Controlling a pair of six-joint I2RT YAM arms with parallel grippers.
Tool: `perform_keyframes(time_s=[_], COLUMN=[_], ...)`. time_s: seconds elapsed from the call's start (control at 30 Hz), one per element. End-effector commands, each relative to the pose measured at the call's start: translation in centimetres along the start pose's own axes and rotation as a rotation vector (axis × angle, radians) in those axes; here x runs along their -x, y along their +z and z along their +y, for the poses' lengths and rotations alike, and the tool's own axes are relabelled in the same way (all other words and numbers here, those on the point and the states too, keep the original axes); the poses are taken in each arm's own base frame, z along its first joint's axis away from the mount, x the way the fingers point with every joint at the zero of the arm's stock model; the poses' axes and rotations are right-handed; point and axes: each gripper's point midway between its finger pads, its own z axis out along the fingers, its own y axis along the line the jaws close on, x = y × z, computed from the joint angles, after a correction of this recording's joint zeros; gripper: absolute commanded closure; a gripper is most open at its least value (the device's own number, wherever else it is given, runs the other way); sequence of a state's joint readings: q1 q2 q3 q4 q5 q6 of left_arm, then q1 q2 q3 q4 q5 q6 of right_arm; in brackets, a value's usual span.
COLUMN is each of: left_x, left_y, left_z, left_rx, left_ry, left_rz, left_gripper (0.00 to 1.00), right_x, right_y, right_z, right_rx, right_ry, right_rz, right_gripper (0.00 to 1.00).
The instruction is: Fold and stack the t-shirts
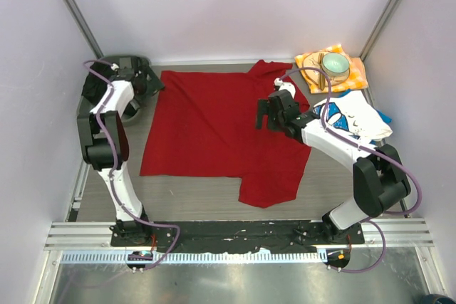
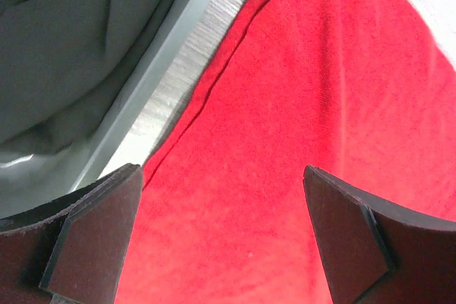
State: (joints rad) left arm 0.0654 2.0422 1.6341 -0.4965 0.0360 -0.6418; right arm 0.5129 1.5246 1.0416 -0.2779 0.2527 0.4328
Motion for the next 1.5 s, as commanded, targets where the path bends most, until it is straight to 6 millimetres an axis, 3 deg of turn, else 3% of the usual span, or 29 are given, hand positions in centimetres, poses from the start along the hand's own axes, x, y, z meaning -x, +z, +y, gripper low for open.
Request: perform_keyframes(time_s=[0.0, 0.17, 0.2, 0.27, 0.3, 0.37, 0.4, 0.5, 0.6, 1.07, 1.27, 1.3, 1.47], left_x=[1.0, -3.4, -6.2, -7.5, -9.6, -11.4, -13.7, -16.7, -18.4, -19.0, -18.2, -18.1, -16.2], left_y=[-6.1, -9.8, -9.8, -11.1, -11.0, -11.7, -11.4, -11.1, -10.0, -4.3, -2.0, -1.8, -0.1], left_z=[-3.0, -2.4, -2.5, -3.0, -2.9, -3.4, -3.4, -3.3, -3.3, -3.5, -3.2, -3.2, -3.7], left_rx=[-0.117, -0.112, -0.106, -0.135, -0.137, -0.159, -0.161, -0.158, -0.160, -0.067, -0.003, 0.003, 0.016], left_ry=[-0.026, -0.001, 0.024, 0.034, 0.057, 0.075, 0.103, 0.131, 0.123, 0.122, 0.148, 0.149, 0.123], left_rz=[-0.053, -0.006, 0.037, 0.027, 0.062, 0.080, 0.118, 0.134, 0.150, 0.186, 0.166, 0.163, 0.146], left_gripper=[0.00, 0.00, 0.00, 0.00, 0.00, 0.00, 0.00, 0.00, 0.00, 0.00, 0.01, 0.00, 0.00], right_x=[1.0, -1.3, -1.5, -2.6, -2.9, -4.2, -4.7, -6.3, -7.6, -10.9, -10.6, -11.5, -10.1], right_y=[-1.7, -2.7, -2.9, -3.3, -3.5, -3.7, -3.8, -3.7, -2.9, 2.6, 4.8, 5.5, 8.0], right_z=[-0.8, -1.2, -1.4, -1.9, -1.9, -2.4, -2.6, -3.2, -3.6, -4.0, -3.8, -4.1, -4.6], right_rx=[-0.051, -0.046, -0.049, -0.057, -0.057, -0.074, -0.079, -0.103, -0.120, -0.200, -0.233, -0.250, -0.274], right_ry=[-0.014, 0.002, 0.007, 0.011, 0.011, 0.017, 0.023, 0.039, 0.043, 0.018, 0.001, -0.007, 0.036], right_rz=[-0.036, 0.012, 0.015, 0.033, 0.041, 0.070, 0.080, 0.116, 0.144, 0.222, 0.232, 0.257, 0.268], right_gripper=[0.00, 0.00, 0.00, 0.00, 0.00, 0.00, 0.00, 0.00, 0.00, 0.00, 0.00, 0.00, 0.00])
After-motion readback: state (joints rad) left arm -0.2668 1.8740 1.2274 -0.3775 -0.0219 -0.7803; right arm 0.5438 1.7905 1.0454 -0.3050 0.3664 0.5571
